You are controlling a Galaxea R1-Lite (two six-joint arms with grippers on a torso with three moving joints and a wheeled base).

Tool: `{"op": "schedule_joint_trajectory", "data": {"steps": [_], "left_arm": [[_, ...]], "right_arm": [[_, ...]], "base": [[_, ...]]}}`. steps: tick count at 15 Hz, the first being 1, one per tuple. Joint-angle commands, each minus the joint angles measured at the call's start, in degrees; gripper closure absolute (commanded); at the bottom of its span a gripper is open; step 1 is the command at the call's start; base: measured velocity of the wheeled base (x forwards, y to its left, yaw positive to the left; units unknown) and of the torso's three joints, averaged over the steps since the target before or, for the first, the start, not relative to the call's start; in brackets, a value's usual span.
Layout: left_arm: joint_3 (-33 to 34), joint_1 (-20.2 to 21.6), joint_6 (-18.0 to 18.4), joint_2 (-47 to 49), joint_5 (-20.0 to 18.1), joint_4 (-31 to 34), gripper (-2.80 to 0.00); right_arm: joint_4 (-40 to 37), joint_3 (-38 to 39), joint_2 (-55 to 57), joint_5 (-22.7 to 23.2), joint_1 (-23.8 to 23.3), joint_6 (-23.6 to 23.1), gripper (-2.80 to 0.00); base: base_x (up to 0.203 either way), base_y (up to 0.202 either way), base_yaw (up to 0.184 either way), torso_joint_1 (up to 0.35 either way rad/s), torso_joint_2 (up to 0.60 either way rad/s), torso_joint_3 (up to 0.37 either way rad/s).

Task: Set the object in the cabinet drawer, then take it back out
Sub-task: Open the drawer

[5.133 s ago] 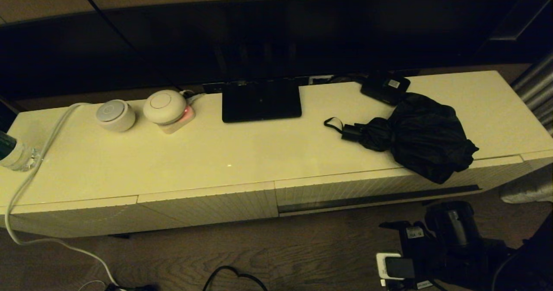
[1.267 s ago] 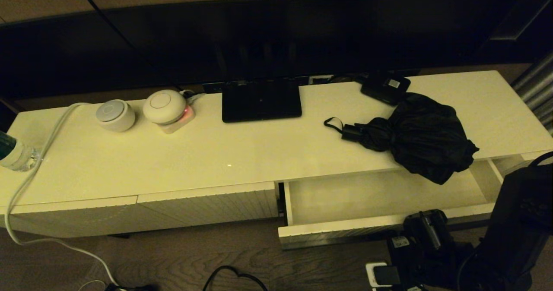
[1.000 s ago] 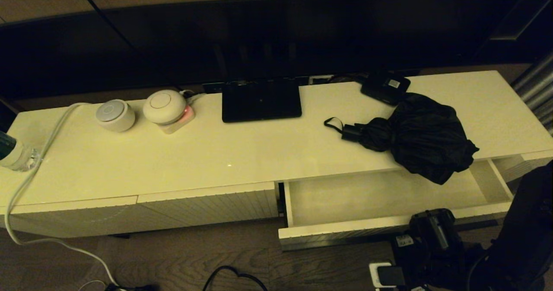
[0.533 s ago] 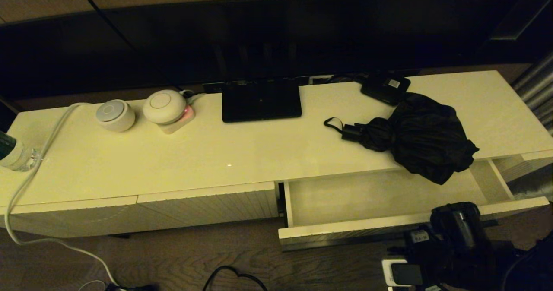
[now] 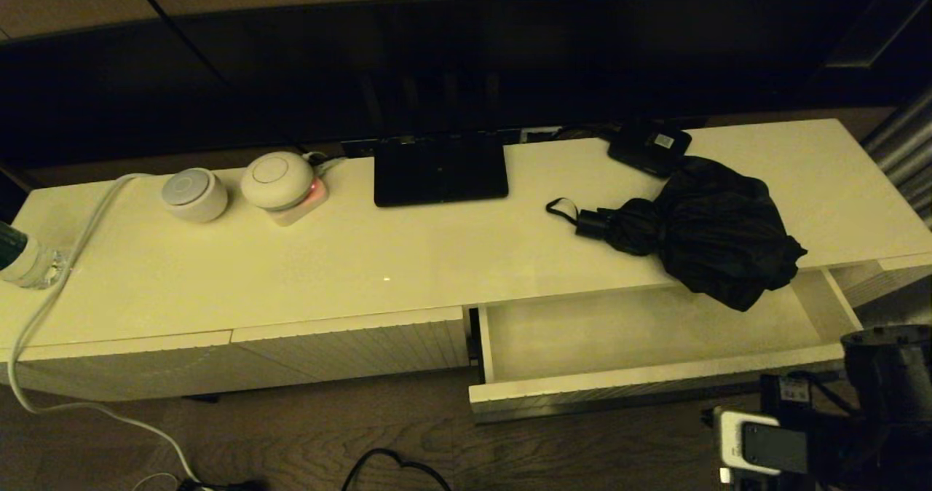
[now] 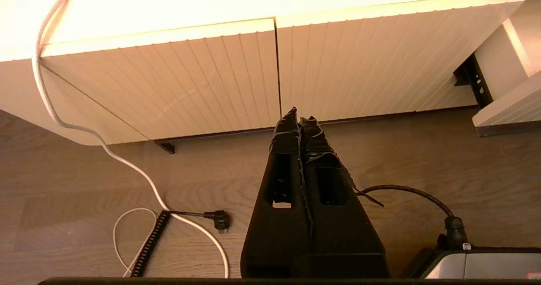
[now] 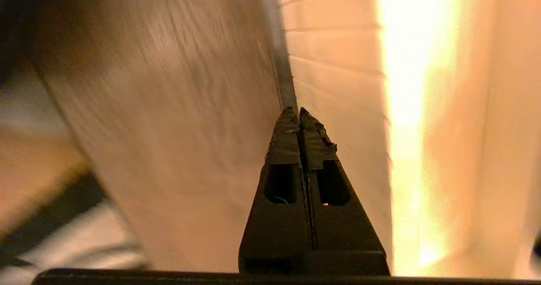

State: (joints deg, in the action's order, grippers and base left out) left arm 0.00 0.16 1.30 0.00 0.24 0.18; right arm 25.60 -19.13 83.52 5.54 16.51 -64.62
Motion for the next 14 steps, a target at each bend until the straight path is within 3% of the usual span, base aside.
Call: {"op": "schedule_joint_trajectory", "data": {"steps": [1,4,10,14], "left_arm": [[0.2,0.0,0.0,0.0,0.0,0.0,0.0],[0.2,0.0,0.0,0.0,0.0,0.0,0.0],[0.2,0.0,0.0,0.0,0.0,0.0,0.0],[0.2,0.0,0.0,0.0,0.0,0.0,0.0]], "right_arm": [[0.0,-0.9,-6.3,0.1,0.0,13.5,0.0],[0.1,-3.4,-8.4,-0.4,0.0,25.5,0.0],[-0.3,-6.8,-3.6,-3.8,-0.3,43.5,0.0],[-0.6,-13.8,4.6,-13.2,0.6,57.2,0.0]], "base": [[0.0,0.0,0.0,0.0,0.0,0.0],[0.0,0.0,0.0,0.0,0.0,0.0],[0.0,0.0,0.0,0.0,0.0,0.0],[0.0,0.0,0.0,0.0,0.0,0.0]]}}
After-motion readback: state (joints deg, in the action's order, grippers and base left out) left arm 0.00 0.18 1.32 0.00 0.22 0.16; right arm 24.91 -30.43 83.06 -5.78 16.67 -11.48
